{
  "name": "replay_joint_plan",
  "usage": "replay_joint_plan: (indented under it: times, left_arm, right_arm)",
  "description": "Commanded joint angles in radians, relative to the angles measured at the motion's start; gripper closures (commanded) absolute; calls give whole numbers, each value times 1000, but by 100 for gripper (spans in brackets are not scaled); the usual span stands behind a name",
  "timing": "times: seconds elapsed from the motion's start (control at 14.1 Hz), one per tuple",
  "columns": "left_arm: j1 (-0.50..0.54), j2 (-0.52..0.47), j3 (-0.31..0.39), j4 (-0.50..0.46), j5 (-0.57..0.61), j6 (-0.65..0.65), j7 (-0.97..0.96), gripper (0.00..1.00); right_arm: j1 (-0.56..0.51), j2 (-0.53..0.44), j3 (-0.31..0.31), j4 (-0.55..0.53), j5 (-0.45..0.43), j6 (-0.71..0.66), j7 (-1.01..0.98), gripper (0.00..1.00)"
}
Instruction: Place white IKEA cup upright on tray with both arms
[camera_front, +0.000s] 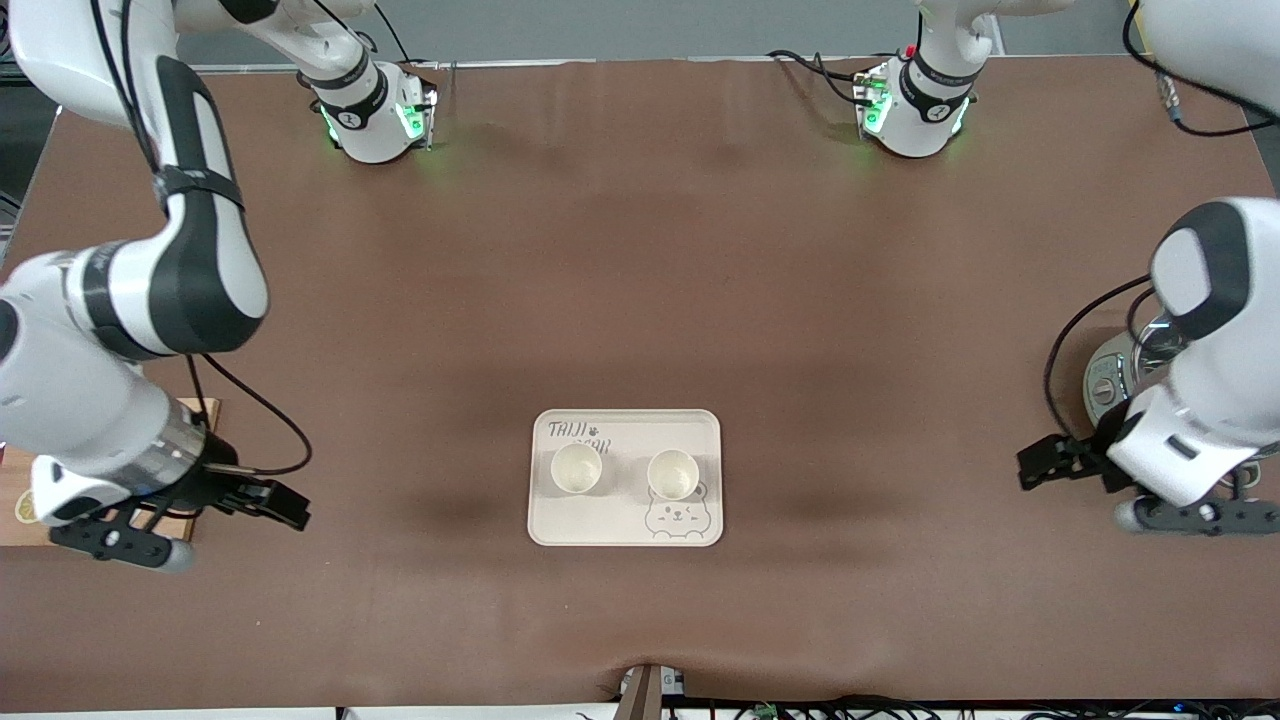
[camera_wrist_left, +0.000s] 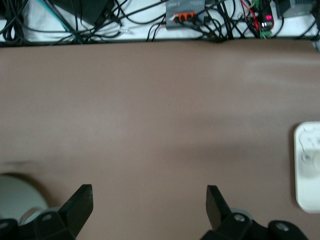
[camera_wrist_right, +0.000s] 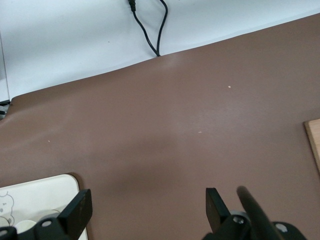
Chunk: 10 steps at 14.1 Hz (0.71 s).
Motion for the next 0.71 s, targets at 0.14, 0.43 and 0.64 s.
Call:
replay_joint_plan:
  times: [0.14, 0.43, 0.64]
  left_arm:
    - [19, -221, -10, -87, -28, -166, 28, 0]
    - [17, -308, -8, -102, -19, -266, 29, 0]
    - [-4, -327, -8, -107, -13, -281, 28, 0]
  right_arm:
    - [-96, -218, 20, -247, 15, 14, -134, 0]
    - [-133, -387, 17, -408, 15, 8, -180, 0]
    - [-147, -484, 16, -500, 15, 5, -247, 0]
